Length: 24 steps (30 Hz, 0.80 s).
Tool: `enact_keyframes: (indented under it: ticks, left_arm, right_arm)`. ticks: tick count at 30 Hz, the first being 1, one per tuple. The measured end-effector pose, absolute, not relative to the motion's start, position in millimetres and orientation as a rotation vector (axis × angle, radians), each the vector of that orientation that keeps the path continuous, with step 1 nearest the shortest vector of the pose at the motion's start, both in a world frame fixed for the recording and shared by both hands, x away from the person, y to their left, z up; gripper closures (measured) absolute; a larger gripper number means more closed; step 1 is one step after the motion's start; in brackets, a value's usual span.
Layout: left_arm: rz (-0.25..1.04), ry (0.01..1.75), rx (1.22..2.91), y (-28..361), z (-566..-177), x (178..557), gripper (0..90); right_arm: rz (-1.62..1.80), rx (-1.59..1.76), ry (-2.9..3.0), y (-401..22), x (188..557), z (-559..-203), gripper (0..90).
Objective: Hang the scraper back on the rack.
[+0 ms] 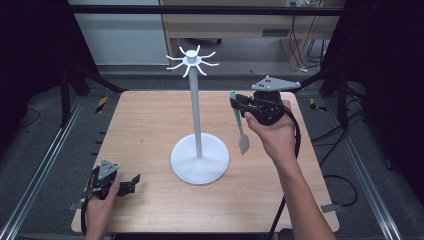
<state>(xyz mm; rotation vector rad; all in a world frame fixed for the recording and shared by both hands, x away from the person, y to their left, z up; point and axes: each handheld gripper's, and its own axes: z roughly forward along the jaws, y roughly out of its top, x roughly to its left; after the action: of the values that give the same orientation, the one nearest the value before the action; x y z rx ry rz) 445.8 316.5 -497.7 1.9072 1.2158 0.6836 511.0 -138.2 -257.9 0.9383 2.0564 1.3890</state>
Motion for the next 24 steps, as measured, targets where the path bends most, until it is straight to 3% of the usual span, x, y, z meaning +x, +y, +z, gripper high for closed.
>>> enact_keyframes:
  ticks: [24]
  left_arm:
    - [0.68,1.224,1.887,321.5,-496.0,444.7,2.9]
  right_arm:
    - [1.513,0.83,1.97,-119.1,496.1,-208.4,74.7]
